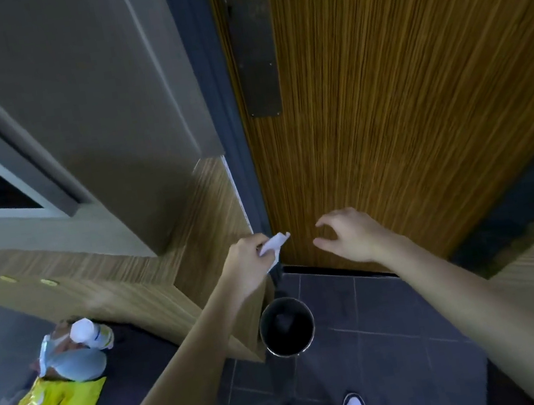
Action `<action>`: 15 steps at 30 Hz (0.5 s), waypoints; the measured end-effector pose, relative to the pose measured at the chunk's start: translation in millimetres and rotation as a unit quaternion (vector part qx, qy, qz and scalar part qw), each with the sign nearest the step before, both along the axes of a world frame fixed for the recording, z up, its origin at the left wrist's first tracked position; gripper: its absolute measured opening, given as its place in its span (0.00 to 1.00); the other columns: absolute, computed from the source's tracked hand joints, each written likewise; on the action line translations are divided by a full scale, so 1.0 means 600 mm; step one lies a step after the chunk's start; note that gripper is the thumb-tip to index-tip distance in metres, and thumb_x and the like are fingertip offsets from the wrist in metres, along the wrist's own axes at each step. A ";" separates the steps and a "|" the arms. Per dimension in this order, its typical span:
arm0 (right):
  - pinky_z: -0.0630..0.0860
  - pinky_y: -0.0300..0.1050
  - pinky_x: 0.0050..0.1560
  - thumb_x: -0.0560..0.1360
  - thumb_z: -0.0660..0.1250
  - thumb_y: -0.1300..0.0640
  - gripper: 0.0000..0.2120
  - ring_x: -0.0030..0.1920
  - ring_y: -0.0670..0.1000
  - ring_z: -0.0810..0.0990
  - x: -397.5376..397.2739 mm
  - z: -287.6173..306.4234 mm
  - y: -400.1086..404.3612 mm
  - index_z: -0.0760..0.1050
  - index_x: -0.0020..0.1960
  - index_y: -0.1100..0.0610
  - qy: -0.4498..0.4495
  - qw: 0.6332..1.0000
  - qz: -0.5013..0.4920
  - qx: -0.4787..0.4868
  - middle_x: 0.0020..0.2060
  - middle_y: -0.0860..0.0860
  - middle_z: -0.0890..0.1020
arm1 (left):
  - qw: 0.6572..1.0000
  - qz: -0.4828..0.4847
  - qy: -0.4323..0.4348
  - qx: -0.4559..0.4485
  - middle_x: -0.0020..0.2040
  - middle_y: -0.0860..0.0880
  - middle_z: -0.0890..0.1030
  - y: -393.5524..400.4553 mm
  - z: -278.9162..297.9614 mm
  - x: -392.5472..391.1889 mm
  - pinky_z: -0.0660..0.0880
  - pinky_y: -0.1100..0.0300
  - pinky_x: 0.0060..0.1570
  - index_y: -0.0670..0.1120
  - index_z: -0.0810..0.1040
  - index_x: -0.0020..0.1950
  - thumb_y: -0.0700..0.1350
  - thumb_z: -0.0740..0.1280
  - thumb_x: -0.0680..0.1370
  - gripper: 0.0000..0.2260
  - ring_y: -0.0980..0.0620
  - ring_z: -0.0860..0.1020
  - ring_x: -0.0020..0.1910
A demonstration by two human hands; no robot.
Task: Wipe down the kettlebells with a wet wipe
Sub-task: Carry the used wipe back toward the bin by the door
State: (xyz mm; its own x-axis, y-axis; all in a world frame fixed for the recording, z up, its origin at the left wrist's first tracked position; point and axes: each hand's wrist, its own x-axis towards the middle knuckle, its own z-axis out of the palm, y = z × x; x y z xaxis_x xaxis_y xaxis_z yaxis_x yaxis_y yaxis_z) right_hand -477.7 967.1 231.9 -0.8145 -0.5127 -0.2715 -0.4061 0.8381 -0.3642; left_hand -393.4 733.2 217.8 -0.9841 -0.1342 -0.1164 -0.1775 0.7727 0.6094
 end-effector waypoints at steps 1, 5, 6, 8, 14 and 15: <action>0.68 0.60 0.74 0.81 0.61 0.36 0.28 0.75 0.58 0.68 -0.004 -0.002 -0.006 0.71 0.75 0.51 0.001 1.000 -0.007 0.006 0.75 0.55 0.73 | 1.000 -0.006 -0.007 0.003 0.33 0.55 0.75 -0.004 -0.003 -0.006 0.69 0.69 0.31 0.54 0.75 0.38 0.40 0.68 0.82 0.15 0.60 0.74 0.30; 0.64 0.63 0.76 0.82 0.61 0.37 0.28 0.77 0.59 0.65 -0.005 -0.006 -0.030 0.71 0.76 0.51 -0.008 0.999 -0.037 0.020 0.77 0.54 0.70 | 0.999 -0.028 -0.046 0.006 0.35 0.49 0.79 -0.024 -0.029 -0.034 0.71 0.63 0.34 0.47 0.79 0.41 0.42 0.67 0.82 0.10 0.50 0.80 0.35; 0.64 0.63 0.76 0.82 0.61 0.37 0.28 0.77 0.59 0.65 -0.006 -0.007 -0.036 0.71 0.75 0.51 -0.009 0.999 -0.042 0.022 0.77 0.54 0.71 | 0.998 -0.034 -0.055 0.008 0.36 0.46 0.80 -0.029 -0.035 -0.039 0.72 0.61 0.35 0.46 0.79 0.42 0.43 0.67 0.82 0.09 0.48 0.81 0.36; 0.65 0.64 0.76 0.81 0.61 0.36 0.28 0.77 0.60 0.66 -0.008 -0.004 -0.046 0.71 0.75 0.51 -0.009 0.998 -0.056 0.024 0.76 0.54 0.71 | 0.997 -0.036 -0.069 0.018 0.38 0.43 0.80 -0.038 -0.047 -0.046 0.72 0.57 0.35 0.45 0.78 0.42 0.43 0.67 0.82 0.08 0.48 0.79 0.35; 0.63 0.65 0.77 0.82 0.62 0.38 0.27 0.78 0.60 0.65 0.003 -0.003 -0.055 0.71 0.75 0.50 -0.007 0.996 -0.091 0.015 0.77 0.53 0.71 | 0.990 -0.076 -0.118 0.017 0.45 0.48 0.81 -0.053 -0.078 -0.044 0.75 0.57 0.41 0.50 0.80 0.49 0.45 0.69 0.80 0.01 0.52 0.80 0.43; 0.63 0.65 0.77 0.82 0.62 0.38 0.27 0.78 0.60 0.65 0.006 -0.007 -0.054 0.71 0.75 0.50 -0.008 0.996 -0.090 0.016 0.77 0.54 0.71 | 0.989 -0.082 -0.120 0.012 0.50 0.50 0.82 -0.057 -0.082 -0.041 0.76 0.58 0.44 0.52 0.81 0.55 0.46 0.70 0.80 0.05 0.52 0.80 0.46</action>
